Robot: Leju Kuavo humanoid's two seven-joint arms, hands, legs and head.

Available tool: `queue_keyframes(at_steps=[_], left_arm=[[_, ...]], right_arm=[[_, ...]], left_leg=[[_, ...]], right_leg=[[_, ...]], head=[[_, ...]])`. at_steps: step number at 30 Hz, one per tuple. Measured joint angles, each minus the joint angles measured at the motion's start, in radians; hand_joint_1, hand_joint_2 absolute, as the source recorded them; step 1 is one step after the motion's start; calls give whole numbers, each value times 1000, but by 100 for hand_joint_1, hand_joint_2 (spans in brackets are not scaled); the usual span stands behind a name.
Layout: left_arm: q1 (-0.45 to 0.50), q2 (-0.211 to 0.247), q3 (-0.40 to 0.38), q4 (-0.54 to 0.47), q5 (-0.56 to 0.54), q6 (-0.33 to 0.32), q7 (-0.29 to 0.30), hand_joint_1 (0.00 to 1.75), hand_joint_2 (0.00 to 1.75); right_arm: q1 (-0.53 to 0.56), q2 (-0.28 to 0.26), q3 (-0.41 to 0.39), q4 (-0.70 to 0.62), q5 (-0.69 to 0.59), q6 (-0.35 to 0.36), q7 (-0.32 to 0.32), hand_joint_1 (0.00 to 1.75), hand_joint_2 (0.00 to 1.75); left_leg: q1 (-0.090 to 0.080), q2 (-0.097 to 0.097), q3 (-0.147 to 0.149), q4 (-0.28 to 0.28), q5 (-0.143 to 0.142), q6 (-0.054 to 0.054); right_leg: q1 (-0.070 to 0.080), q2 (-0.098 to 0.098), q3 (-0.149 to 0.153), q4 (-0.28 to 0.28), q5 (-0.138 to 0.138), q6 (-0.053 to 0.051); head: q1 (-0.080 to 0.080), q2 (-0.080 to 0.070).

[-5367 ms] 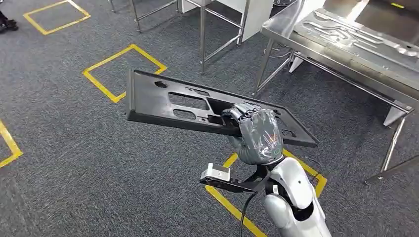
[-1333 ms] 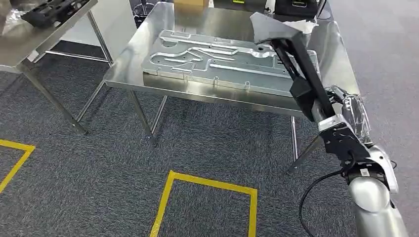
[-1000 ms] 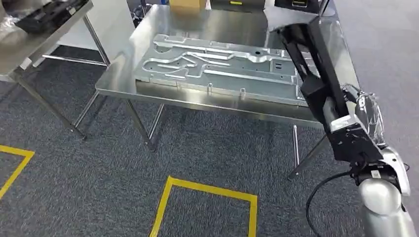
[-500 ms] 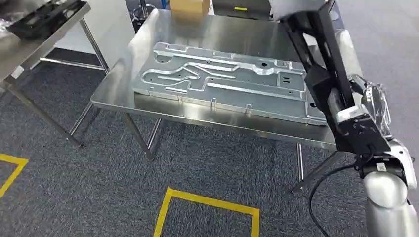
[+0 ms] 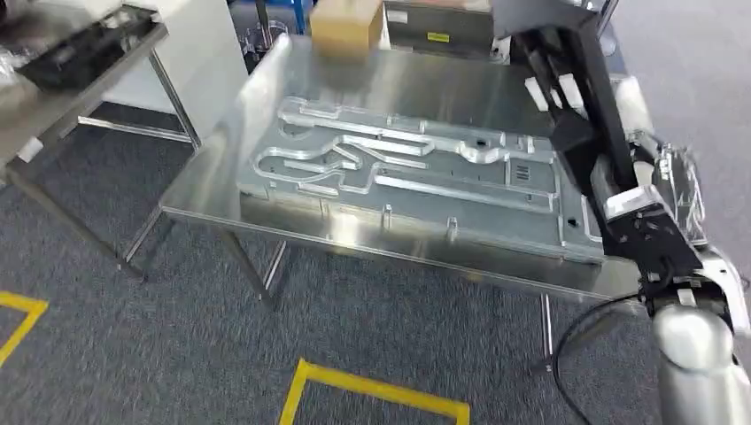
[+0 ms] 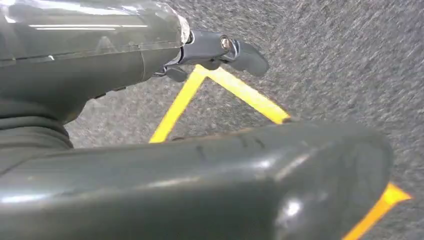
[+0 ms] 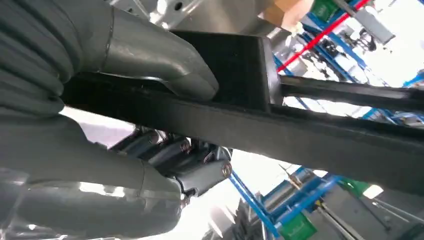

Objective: Take the parts from the cabinet and place them on the table.

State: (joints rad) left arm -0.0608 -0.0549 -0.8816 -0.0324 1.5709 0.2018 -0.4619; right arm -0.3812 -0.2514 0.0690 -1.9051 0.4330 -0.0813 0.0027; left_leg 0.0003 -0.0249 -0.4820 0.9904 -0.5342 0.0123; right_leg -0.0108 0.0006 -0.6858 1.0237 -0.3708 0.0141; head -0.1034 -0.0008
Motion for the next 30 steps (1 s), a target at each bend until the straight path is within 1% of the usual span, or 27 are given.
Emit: queue_keyframes(at_steps=[4, 5, 6, 7, 8, 9, 10, 11, 12, 13, 14, 15, 16, 17, 18, 19, 20, 21, 22, 23, 24, 25, 26, 27, 28, 29, 30], left_arm=[[0, 0, 0, 0, 0, 0, 0, 0, 0], [0, 0, 0, 0, 0, 0, 0, 0, 0], [-1, 2, -1, -3, 0, -1, 0, 0, 0], [-2, 5, -2, -3, 0, -1, 0, 0, 0], [-4, 5, -3, -4, 0, -1, 0, 0, 0], [-7, 5, -5, -7, 0, -1, 2, 0, 0], [-3, 6, -8, -8, 0, -1, 2, 0, 0], [-2, 7, -9, -8, 0, -1, 2, 0, 0], [0, 8, -11, -8, 0, -1, 2, 0, 0], [3, 14, -12, -8, 0, -1, 2, 0, 0], [1, 13, -14, -8, 0, -2, 3, 0, 0], [1, 13, -14, -8, 0, -2, 3, 0, 0], [1, 13, -15, -8, 0, -1, 2, 0, 0], [-3, 13, -16, -8, 0, 0, 1, 0, 0], [-5, 12, -16, -11, 0, 0, -2, 0, 0], [-6, 12, -16, -11, 0, 2, -3, 0, 0], [-9, 13, -16, -11, 0, 2, -5, 0, 0], [-10, 13, -16, -11, 0, 3, -6, 0, 0], [-9, 13, -16, -12, 0, 3, -6, 0, 0], [-9, 13, -16, -12, 0, 3, -6, 0, 0], [-9, 12, -16, -13, 0, 3, -6, 0, 0], [-9, 12, -16, -14, 0, 3, -6, 0, 0], [-9, 12, -17, -16, 0, 3, -6, 0, 0], [-10, 12, -17, -16, 0, 3, -6, 0, 0], [-9, 16, -17, -16, 0, 3, -6, 0, 0], [-11, 16, -18, -16, 0, 3, -6, 0, 0], [-12, 16, -19, -16, 0, 2, -6, 0, 0]], right_arm=[[-2, -1, 0, -1, 0, 0, 1, 175, 175], [-1, -2, 0, 0, 1, 2, 2, 175, 175], [-6, -3, -1, 1, 1, 2, 3, 175, 175], [-6, -3, -1, 0, 1, 2, 4, 175, 175], [-6, -3, -2, 0, 2, 2, 5, 175, 175], [-7, -3, -2, 1, 2, 4, 6, 175, 175], [-5, -3, -2, 11, 2, 6, 7, 175, 175], [-5, -3, -2, 12, 2, 6, 7, 175, 175], [-4, -3, -2, 13, 2, 6, 7, 175, 175], [-5, -3, -3, 16, 2, 6, 6, 175, 175], [-2, -3, -2, 17, 2, 7, 6, 175, 175], [0, -3, -3, 18, 5, 8, 7, 175, 175], [0, -3, -4, 17, 12, 8, 5, 175, 175], [-2, -3, -6, 17, 20, 8, 6, 175, 175], [3, -3, -11, 17, 25, 8, 6, 175, 175], [2, -3, -12, 17, 29, 8, 6, 175, 175], [2, -3, -16, 17, 31, 8, 6, 175, 175], [5, -3, -19, 18, 31, 9, 7, 175, 175], [9, -3, -20, 21, 31, 12, 7, 175, 175], [12, -3, -20, 24, 28, 17, 10, 175, 175], [14, -3, -21, 28, 18, 25, 15, 175, 175], [13, -3, -22, 32, 10, 31, 18, 175, 175], [13, -3, -23, 34, 7, 34, 18, 175, 175], [13, -4, -24, 37, 10, 34, 22, 175, 175], [11, -4, -24, 45, 25, 32, 25, 175, 175], [9, -8, -25, 48, 44, 28, 26, 175, 175], [11, -8, -23, 53, 61, 26, 27, 175, 175]], left_leg=[[0, 0, 4, -5, 0, -2], [-2, 2, 17, 2, 3, -3], [-2, 2, 17, 10, 14, -11], [-2, 4, 9, 31, 13, -15], [1, 8, -6, 72, 23, -17], [3, 15, -118, 245, 1, -30], [3, 17, -207, 232, -77, -21], [1, 17, -194, 155, -6, -16], [-3, 19, -183, 77, 96, -2], [-11, 18, -191, 25, 167, 6], [-10, 16, -184, 35, 147, 7], [-12, 15, -178, 33, 159, 10], [-12, 16, -174, 33, 160, 11], [-6, 15, -168, 23, 160, 13], [-1, 16, -156, 13, 159, 16], [0, 15, -148, 8, 154, 24], [0, 16, -143, 7, 148, 28], [-1, 15, -138, 7, 141, 29], [-1, 15, -131, 7, 132, 29], [-1, 13, -123, 8, 124, 28], [1, 13, -113, 10, 116, 31], [3, 12, -103, 14, 106, 30], [5, 10, -94, 21, 95, 27], [4, 8, -91, 32, 80, 22], [-5, 5, -95, 43, 72, 18], [-6, 3, -102, 53, 66, 19], [-8, 2, -102, 52, 66, 14]], right_leg=[[0, 0, 1, 0, -1, -2], [1, 2, 2, -4, -4, -4], [-2, 2, 13, -10, -12, -15], [-6, 1, 32, -16, -17, -22], [-6, 1, 43, -18, -23, -28], [-3, 0, 69, -19, -48, -37], [-1, 5, 147, -19, -108, -36], [1, 4, 166, -20, -121, -35], [2, 4, 178, -21, -135, -33], [7, 5, 188, -13, -146, -27], [6, 11, 189, -21, -155, -18], [6, 11, 196, -24, -161, -13], [5, 12, 202, -29, -163, -8], [8, 12, 209, -31, -167, -2], [3, 9, 209, -19, -182, 2], [3, 7, 186, 27, -204, 5], [3, 7, 142, 102, -233, 9], [0, 7, 85, 192, -262, 13], [-2, 7, 28, 269, -275, 18], [-4, 6, -6, 298, -262, 21], [-8, 6, -16, 276, -220, 28], [-14, 5, -4, 215, -161, 37], [-22, 4, 22, 128, -94, 47], [-32, 0, 49, 30, -33, 59], [-27, 0, 56, 25, -62, 68], [-28, 2, 56, 15, -59, 36], [-25, 1, 52, 13, -59, 28]], head=[[1, 0], [1, 0], [0, 0], [0, 0], [0, 0], [0, 0], [0, 0], [0, 0], [0, 0], [0, 0], [0, 0], [0, 0], [1, 0], [-1, 0], [0, 0], [0, 0], [0, 0], [0, 0], [0, 0], [0, 0], [0, 0], [0, 0], [0, 0], [0, 0], [0, 0], [-3, 0], [-2, 0]])
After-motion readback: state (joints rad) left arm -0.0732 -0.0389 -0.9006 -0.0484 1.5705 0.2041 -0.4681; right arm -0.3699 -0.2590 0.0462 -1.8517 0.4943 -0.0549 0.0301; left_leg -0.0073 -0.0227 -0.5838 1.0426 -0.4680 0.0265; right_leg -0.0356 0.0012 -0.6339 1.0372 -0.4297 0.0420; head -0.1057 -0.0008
